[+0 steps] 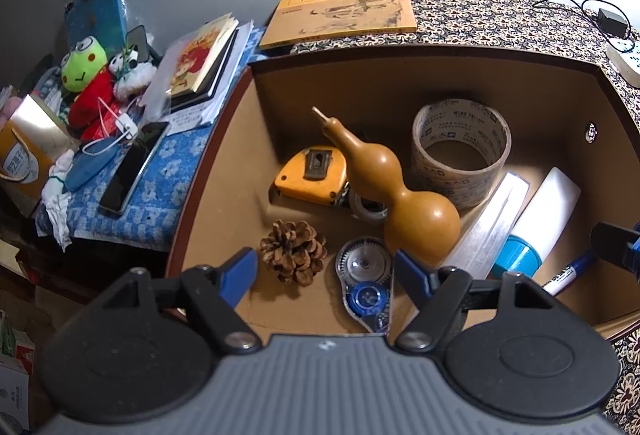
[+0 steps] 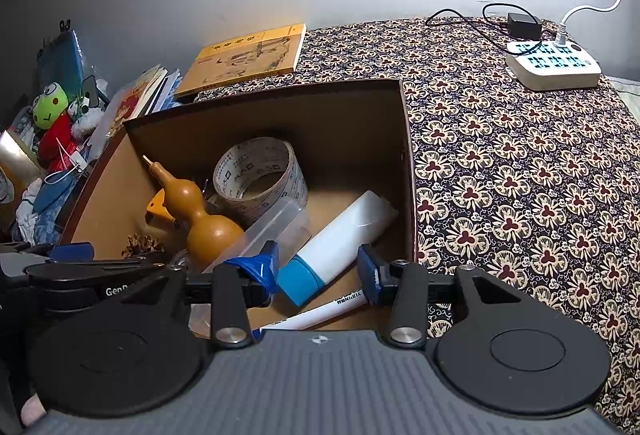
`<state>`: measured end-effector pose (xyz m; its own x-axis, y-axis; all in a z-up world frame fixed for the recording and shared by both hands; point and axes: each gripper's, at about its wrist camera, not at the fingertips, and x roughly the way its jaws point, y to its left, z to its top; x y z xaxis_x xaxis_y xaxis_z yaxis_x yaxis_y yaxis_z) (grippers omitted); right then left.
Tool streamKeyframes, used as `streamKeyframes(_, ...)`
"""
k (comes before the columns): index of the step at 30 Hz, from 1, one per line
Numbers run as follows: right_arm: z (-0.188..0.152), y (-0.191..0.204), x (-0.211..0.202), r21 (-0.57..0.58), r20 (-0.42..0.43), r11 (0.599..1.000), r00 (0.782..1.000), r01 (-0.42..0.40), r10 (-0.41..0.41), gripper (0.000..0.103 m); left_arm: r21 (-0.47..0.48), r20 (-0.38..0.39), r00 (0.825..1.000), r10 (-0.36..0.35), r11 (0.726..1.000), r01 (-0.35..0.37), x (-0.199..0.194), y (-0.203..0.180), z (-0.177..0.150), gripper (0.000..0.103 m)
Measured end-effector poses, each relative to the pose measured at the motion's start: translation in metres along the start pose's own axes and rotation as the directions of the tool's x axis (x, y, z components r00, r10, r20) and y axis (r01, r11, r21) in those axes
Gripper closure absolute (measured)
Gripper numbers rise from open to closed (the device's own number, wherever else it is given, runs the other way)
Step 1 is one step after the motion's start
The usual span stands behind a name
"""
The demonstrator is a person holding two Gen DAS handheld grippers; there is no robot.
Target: Organize rigid objects
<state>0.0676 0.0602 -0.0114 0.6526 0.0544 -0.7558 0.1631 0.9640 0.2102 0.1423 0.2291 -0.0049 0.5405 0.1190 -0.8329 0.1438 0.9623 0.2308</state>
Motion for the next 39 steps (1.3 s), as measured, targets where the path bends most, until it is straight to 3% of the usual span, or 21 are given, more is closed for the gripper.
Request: streamKeyframes(39,0.002,0.002,0.012,-0.026,-0.02,1.0,1.0,-0.006,0.005,0.074,0.01,-0.027,1.0,-0.009,1.0,0.009,0.015,-0.001,0.004,0.025)
